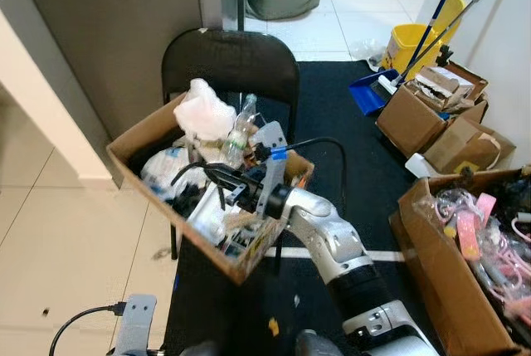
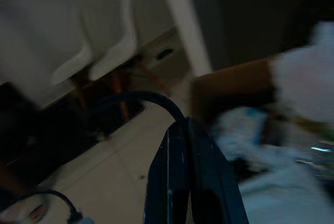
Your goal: Picking trash to rubbish bin
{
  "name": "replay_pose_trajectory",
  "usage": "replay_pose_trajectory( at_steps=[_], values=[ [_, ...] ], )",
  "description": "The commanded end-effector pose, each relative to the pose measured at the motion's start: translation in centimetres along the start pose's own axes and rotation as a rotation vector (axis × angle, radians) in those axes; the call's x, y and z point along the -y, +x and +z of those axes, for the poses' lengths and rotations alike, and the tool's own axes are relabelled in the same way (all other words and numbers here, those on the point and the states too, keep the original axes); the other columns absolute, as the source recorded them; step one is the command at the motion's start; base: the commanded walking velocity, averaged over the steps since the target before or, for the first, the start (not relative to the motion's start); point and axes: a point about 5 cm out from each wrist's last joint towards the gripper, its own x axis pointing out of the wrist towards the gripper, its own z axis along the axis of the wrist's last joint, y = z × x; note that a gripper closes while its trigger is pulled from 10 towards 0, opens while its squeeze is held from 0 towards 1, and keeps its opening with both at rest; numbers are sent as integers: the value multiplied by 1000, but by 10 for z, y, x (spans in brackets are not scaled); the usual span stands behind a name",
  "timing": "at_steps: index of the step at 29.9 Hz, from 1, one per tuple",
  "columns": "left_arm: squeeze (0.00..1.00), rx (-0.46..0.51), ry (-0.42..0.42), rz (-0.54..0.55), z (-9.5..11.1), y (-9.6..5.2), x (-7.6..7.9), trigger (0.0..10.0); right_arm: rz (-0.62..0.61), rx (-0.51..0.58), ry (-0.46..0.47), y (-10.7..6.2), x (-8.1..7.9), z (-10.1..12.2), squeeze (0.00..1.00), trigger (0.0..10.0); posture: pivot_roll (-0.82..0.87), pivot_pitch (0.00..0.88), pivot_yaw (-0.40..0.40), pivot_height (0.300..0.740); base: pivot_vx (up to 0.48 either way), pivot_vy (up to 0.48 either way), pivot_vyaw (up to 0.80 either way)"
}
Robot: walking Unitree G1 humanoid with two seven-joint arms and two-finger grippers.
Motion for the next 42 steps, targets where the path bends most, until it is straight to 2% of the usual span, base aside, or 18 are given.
replay_pose_trajectory(
  at_steps=[1, 9, 10, 11, 16, 21, 24, 28, 29, 30, 31, 36, 40, 42],
  values=[
    [0, -13, 2, 10, -4, -2, -7, 10000, -9, 1, 7, 0, 0, -3, 0, 10000, 74, 90, 39, 740, 412, 0, 0],
    [0, -15, 0, 19, -5, -3, -15, 10000, -53, -47, -20, 2, 3, -8, 0, 10000, 73, 93, 38, 740, 410, 0, 0],
    [0, -22, -11, 25, -6, -3, -16, 10000, -69, -62, 7, 1, 6, -11, 0, 10000, 73, 93, 38, 740, 0, 0, 0],
    [0, -26, -9, 27, -6, -3, -15, 10000, -63, -70, 10, 0, 7, -12, 1000, 10000, 73, 93, 38, 740, 0, 0, 0],
    [0, -31, -4, 25, -8, -3, -10, 10000, -41, -84, 6, -2, 6, -13, 1000, 10000, 73, 93, 38, 740, 0, 0, 0],
    [0, -38, 4, 13, -6, 0, 5, 10000, -48, -78, 6, -6, 11, -12, 1000, 10000, 70, 85, 34, 740, 0, 0, 0],
    [0, -42, 5, 11, -6, 1, 9, 10000, -51, -66, 13, -7, 13, -10, 1000, 10000, 70, 85, 34, 740, 0, 0, 0],
    [0, -44, 6, 2, -5, 2, 19, 10000, -5, -54, 14, -10, 12, -7, 1000, 10000, 69, 78, 34, 740, 0, 0, 0],
    [0, -45, 18, 2, -4, 3, 21, 10000, 37, -45, 28, -13, 11, -5, 255, 10000, 69, 78, 34, 740, 0, 0, 0],
    [0, -45, 18, 2, -4, 3, 21, 10000, 37, -45, 28, -13, 11, -5, 255, 10000, 69, 78, 34, 740, 0, 0, 0],
    [0, -47, 29, 5, -4, 3, 22, 10000, 58, -42, 35, -14, 10, -5, 0, 10000, 69, 78, 34, 740, 0, 0, 0],
    [0, -53, 52, 14, -2, 3, 23, 10000, 147, -50, 53, -24, 5, -6, 0, 10000, 67, 70, 35, 740, -238, 0, 0],
    [0, -52, 56, 17, -1, 3, 21, 10000, 160, -52, 56, -26, 5, -7, 0, 10000, 65, 72, 36, 740, -403, 0, 0],
    [0, -51, 58, 23, -1, 3, 14, 10000, 168, -59, 61, -29, 4, -9, 0, 10000, 64, 78, 39, 740, -424, 0, 0]
  ],
)
